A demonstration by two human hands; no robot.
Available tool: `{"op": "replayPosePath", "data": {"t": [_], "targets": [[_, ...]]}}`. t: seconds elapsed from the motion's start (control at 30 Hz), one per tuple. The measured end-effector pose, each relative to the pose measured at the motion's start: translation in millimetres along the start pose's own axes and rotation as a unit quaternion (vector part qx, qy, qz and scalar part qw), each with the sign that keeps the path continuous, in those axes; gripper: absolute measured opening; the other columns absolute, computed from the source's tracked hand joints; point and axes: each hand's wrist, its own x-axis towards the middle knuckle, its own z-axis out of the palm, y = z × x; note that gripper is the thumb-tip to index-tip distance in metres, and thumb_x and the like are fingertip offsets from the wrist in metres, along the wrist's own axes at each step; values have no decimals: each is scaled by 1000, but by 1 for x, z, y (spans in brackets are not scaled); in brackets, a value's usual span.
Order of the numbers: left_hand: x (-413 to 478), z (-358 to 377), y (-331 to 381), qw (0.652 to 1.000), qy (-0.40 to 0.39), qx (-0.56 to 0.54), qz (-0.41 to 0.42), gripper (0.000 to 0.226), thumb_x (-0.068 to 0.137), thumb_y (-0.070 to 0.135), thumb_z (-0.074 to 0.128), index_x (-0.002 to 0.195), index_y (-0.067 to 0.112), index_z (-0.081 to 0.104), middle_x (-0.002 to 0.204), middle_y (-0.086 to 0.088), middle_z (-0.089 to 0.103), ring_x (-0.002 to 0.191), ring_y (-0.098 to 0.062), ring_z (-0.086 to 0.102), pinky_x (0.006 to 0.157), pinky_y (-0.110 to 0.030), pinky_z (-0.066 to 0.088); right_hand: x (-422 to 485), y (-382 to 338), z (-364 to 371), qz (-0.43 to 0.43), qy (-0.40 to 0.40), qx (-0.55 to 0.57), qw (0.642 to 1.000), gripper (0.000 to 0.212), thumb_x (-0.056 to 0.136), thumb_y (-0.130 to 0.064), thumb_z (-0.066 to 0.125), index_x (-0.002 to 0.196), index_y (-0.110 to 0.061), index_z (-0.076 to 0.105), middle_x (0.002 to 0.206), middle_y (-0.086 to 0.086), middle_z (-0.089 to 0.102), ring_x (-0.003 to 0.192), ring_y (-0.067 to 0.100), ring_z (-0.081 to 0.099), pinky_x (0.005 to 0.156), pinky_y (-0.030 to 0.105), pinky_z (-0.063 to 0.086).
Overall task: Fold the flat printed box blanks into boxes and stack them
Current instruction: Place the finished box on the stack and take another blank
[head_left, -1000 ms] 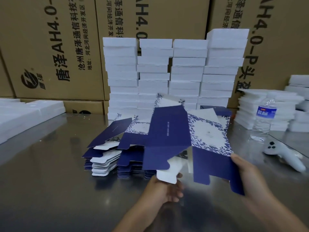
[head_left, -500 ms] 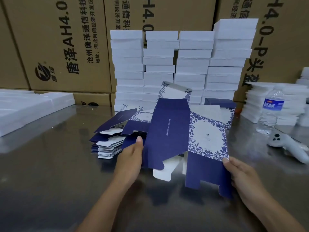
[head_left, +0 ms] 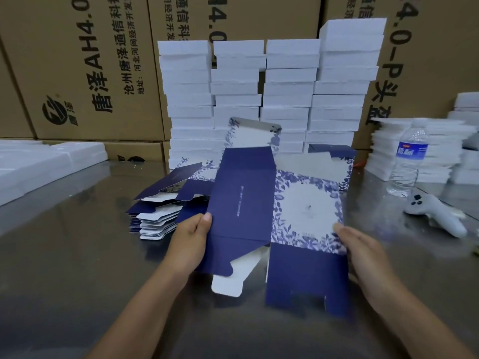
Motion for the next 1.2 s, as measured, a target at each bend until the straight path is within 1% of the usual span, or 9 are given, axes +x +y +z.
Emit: {"op": "replayPosePath", "data": {"t": [0.1,0.2,0.33,0.53,0.63,0.73,0.87,1.0,1.2], "targets": [[-2,3,-1,1000,-24,-9,-16,40,100,31,42,80,6,66,76,5,71,75,-20,64,69,-23,47,-1,0,-1,-43,19,-20,999,30,96,-30,51,82,-12,72,86,7,74,91,31,66,86,47,49],[-2,3,-2,996,-42,-65,-46,40,99,35,45,84,10,72,90,-5,74,93,-30,67,90,-44,49,0,-1,-3,-32,19,-21,999,31,97,-29,49,87,-11,72,92,4,75,100,31,66,93,53,46],[0,2,-1,996,-22,-65,-59,51,98,47,40,85,4,64,87,-9,70,82,-29,65,81,-42,49,1,2,-2,-17,7,-15,1000,30,96,-29,50,88,-11,73,92,4,75,94,28,68,91,51,49],[1,2,2,997,45,59,17,35,100,24,40,68,10,39,64,-3,39,60,-17,33,58,-33,27,1,1,1,28,-20,-18,999,27,93,-32,54,79,-26,76,83,0,75,76,20,70,80,38,48],[-1,2,3,997,30,64,27,34,100,21,41,67,11,39,63,-2,36,59,-16,31,56,-32,27,2,-3,2,45,16,-16,999,36,95,-36,51,76,-15,72,79,-1,71,72,18,66,73,32,47],[-4,5,3,997,-7,59,43,34,99,22,42,69,9,41,65,-6,37,61,-17,33,59,-31,28,3,-3,-1,50,42,-36,997,38,98,-37,44,76,-15,66,67,-6,69,69,16,61,67,28,45],[-5,8,2,1000,-20,-14,21,37,99,26,44,74,0,48,70,-8,46,68,-19,40,67,-33,33,1,-3,-5,45,41,-48,997,40,99,-34,43,78,-11,67,71,-1,72,78,24,67,78,34,50],[-2,7,0,994,-35,-96,-46,45,99,39,41,89,-1,59,85,-19,63,80,-21,56,81,-41,47,-1,-2,-1,31,23,-51,998,37,100,-31,42,76,-17,67,63,-10,71,60,9,67,63,26,49],[-1,7,1,999,12,27,24,38,100,24,40,68,2,40,66,-8,39,64,-19,35,61,-33,29,-9,-7,7,31,12,-67,997,45,100,-30,41,98,9,63,99,27,66,92,42,65,87,46,49]]}}
